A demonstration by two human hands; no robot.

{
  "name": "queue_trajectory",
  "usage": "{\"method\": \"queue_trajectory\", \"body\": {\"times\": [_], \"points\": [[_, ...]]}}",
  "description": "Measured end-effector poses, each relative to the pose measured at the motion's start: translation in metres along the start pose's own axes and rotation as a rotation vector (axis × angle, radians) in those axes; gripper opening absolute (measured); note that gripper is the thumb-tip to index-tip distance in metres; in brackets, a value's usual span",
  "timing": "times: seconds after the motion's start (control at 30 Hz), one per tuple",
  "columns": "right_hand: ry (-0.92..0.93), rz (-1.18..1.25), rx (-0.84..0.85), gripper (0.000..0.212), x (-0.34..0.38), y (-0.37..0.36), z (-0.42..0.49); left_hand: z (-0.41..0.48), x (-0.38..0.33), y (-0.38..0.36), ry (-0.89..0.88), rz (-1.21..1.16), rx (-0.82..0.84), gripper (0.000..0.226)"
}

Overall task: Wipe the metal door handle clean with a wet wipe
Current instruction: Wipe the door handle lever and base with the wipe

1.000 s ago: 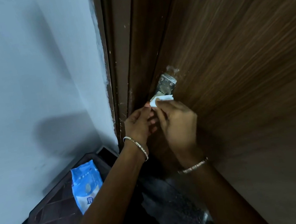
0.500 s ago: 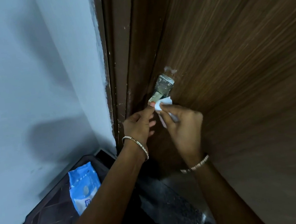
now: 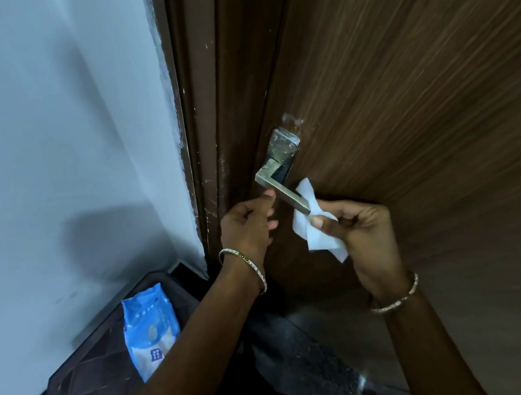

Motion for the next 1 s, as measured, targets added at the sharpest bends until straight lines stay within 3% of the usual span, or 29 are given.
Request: {"method": "queue_trajectory", "body": {"times": [0.07,0.13,0.23,0.33,0.47,0.6,0.77,1.0], "points": [[-0.033,0.104,0.177,0.034,0.001,-0.016,0.007,-0.003,0.001,-0.005,-0.017,0.005,0.005,0.021],[-0.043,0.053,0.201,0.035,0.003,-0.026,0.018,-0.005,0.001,-0.009,-0.027,0.006,0.005,0.021],[-0.083,0.133,0.151,0.029,0.004,-0.04,0.032,-0.005,0.002,-0.007,-0.052,-0.009,-0.039,0.022],[-0.212,0.351,-0.012,0.022,-0.009,-0.041,0.027,-0.006,0.003,-0.006,-0.061,0.009,-0.041,0.023],[-0.312,0.595,-0.089,0.024,-0.024,-0.035,0.0,-0.007,0.018,-0.012,0.128,-0.006,0.097,0.03],[-0.289,0.52,-0.028,0.022,-0.019,-0.028,-0.005,-0.007,0.018,-0.011,0.152,-0.111,0.187,0.018],[-0.305,0.35,0.035,0.026,-0.003,-0.04,0.024,-0.002,0.005,-0.006,0.077,-0.064,0.109,0.013],[-0.299,0.448,0.005,0.028,-0.008,-0.045,0.016,0.003,0.002,-0.004,-0.012,0.004,0.033,0.021]]}}
Point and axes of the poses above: each hand's wrist, its own z-axis towards the middle knuckle, its own y-axis out of the back of the hand, x = y × z, the point moved 8 cm from there along z, towards the middle knuckle, and after that the axes turned 8 degrees about x, right-handed, at the moved point
